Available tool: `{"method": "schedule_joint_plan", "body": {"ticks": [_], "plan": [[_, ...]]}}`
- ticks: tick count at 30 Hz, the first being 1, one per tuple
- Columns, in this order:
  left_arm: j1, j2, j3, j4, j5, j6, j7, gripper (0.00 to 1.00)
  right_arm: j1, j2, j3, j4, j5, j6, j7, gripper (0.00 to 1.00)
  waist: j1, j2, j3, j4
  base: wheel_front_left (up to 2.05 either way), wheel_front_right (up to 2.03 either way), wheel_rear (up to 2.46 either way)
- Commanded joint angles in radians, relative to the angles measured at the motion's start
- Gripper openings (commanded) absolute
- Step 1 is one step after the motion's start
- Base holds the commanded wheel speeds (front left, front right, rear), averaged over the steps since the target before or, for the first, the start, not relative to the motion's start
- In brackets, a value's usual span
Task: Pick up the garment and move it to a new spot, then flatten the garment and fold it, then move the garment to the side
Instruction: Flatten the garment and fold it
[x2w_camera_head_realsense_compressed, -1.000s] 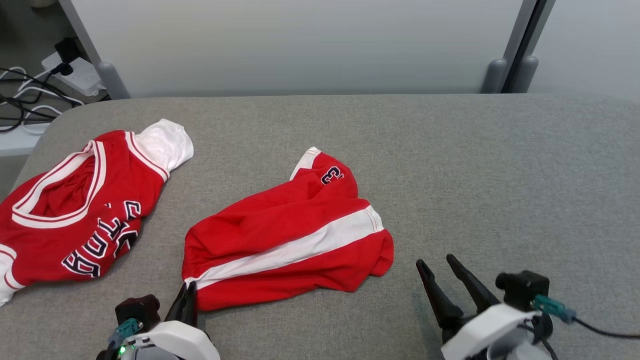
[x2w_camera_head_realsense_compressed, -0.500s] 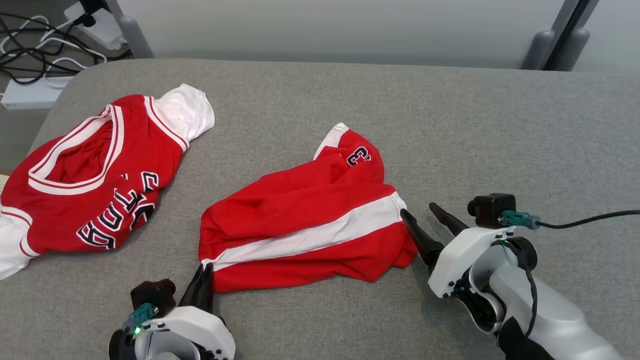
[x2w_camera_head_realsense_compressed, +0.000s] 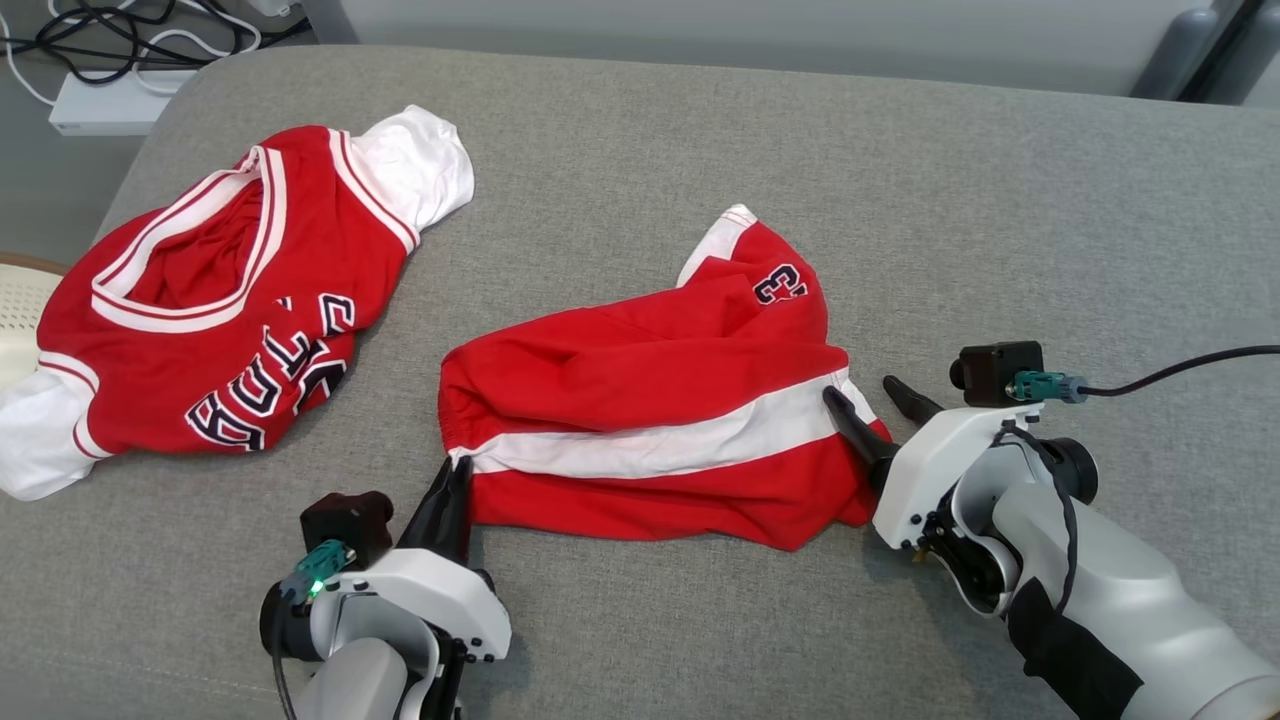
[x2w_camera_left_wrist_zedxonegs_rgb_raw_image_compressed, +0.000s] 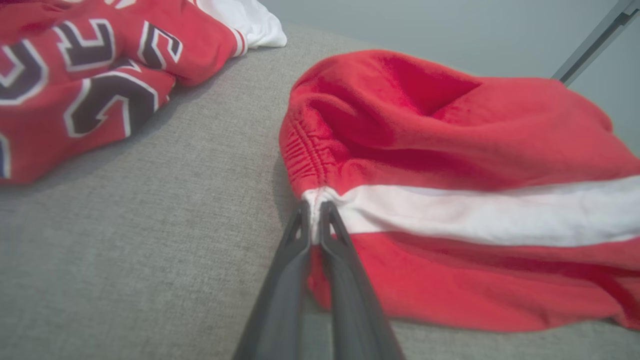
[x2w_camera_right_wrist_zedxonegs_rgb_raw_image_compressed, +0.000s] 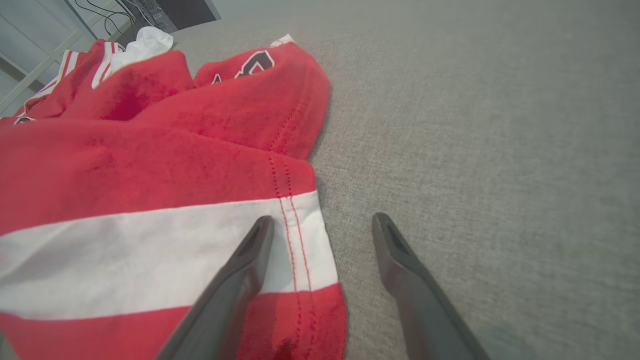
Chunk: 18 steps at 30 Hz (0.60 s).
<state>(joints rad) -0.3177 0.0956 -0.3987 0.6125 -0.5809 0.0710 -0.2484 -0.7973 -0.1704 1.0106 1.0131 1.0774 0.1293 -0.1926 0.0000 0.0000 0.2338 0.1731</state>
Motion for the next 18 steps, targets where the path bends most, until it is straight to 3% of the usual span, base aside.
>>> {"method": "schedule_joint_plan", "body": {"ticks": [1,2,3,5,6,13,18], "plan": [[-0.038,0.01,0.024,-0.011,0.015,-0.006,-0.013,0.0,0.001,0.012,0.018,0.001,0.017,0.001,0.007,1.0,0.0,0.0,0.005,0.009,0.0,0.0,0.0],[-0.043,0.008,0.021,-0.006,0.017,-0.008,-0.013,0.0,0.0,0.014,0.03,0.008,0.023,0.001,0.011,0.83,0.0,0.0,0.005,0.012,0.0,0.0,0.0],[-0.046,0.006,0.019,-0.001,0.017,-0.01,-0.013,0.0,-0.001,0.015,0.043,0.015,0.027,0.001,0.011,0.55,0.0,0.0,0.004,0.015,0.0,0.0,0.0],[-0.049,0.005,0.018,0.008,0.019,-0.013,-0.013,0.0,-0.001,0.018,0.067,0.027,0.034,0.001,0.012,0.22,0.0,0.0,0.001,0.018,0.0,0.0,0.0],[-0.048,0.005,0.02,0.011,0.019,-0.014,-0.013,0.0,0.0,0.019,0.079,0.031,0.036,0.001,0.011,0.0,0.0,0.0,-0.001,0.018,0.0,0.0,0.0],[-0.022,0.006,0.045,0.001,0.02,-0.017,-0.013,0.0,0.008,0.0,0.124,0.026,0.044,0.001,-0.046,0.0,0.0,0.0,-0.048,0.008,0.0,0.0,0.0],[0.011,0.008,0.069,-0.045,0.009,-0.036,-0.013,0.0,0.003,-0.059,0.059,-0.036,0.028,0.001,-0.068,0.0,0.0,0.0,-0.105,-0.024,0.0,0.0,0.0]]}}
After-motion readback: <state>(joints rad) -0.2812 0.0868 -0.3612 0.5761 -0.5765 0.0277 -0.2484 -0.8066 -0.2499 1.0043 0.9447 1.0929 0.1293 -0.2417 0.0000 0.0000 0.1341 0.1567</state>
